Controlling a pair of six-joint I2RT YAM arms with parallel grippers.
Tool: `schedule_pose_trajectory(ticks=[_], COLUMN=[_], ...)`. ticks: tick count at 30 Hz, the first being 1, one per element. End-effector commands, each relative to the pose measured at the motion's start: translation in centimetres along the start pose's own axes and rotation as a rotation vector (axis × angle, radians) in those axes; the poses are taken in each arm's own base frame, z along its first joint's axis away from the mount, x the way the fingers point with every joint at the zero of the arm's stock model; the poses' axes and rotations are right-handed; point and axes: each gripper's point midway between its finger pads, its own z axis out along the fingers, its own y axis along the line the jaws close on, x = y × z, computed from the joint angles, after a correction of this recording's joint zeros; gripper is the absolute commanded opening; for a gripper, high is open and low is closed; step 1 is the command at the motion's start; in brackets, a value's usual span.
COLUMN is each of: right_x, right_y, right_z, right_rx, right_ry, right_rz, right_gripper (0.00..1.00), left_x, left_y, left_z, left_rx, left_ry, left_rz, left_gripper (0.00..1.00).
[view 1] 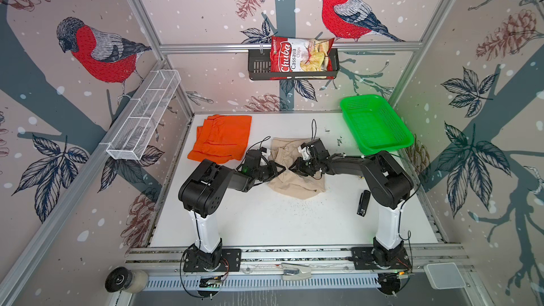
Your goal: Fold and stack the shorts
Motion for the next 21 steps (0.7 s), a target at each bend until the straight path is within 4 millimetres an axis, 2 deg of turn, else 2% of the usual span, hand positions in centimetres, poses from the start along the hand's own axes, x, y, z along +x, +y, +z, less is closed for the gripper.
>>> schedule_pose_trajectory(ticks=[1,3,6,8,9,14,21], right_x=[1.5,0.7,-0.6,-1.4,-1.7,-1.8,0.1], right_y=[-1.3,-0.8,-0.5,-0.7,-0.9,-3.3,-6.1], right_z=[-0.4,-1.3,-3.6,-5.4,-6.2,-9.1,-10.1], right_rx=[0.074,0.072,0.070,0.070,0.070,0.120,0.160], right_ry=[0.046,0.016,-0.044,-0.089,-0.105,-0.149,-0.145], right_rz=[0.050,0.041,0.044,0.053,0.058,0.085,0.123], right_gripper=[0.28,0.33,0.44,0.47,0.48,0.49,0.49], left_x=[-0.7,-1.0,-1.7,-2.3,-3.4,-7.5,-14.0], left_y=[-0.6,-0.5,0.1,0.9,0.2,0.1,1.0], left_z=[-0.1,-0.4,-1.0,-1.9,-2.3,-5.1,-9.3], left_rx=[-0.030,-0.084,-0.213,-0.322,-0.349,-0.565,-0.843], left_ry=[0.000,0.017,0.061,0.090,0.086,0.104,0.078], left_rz=[0.086,0.139,0.251,0.337,0.383,0.594,0.768], left_gripper=[0.00,0.00,0.00,0.00,0.00,0.00,0.00])
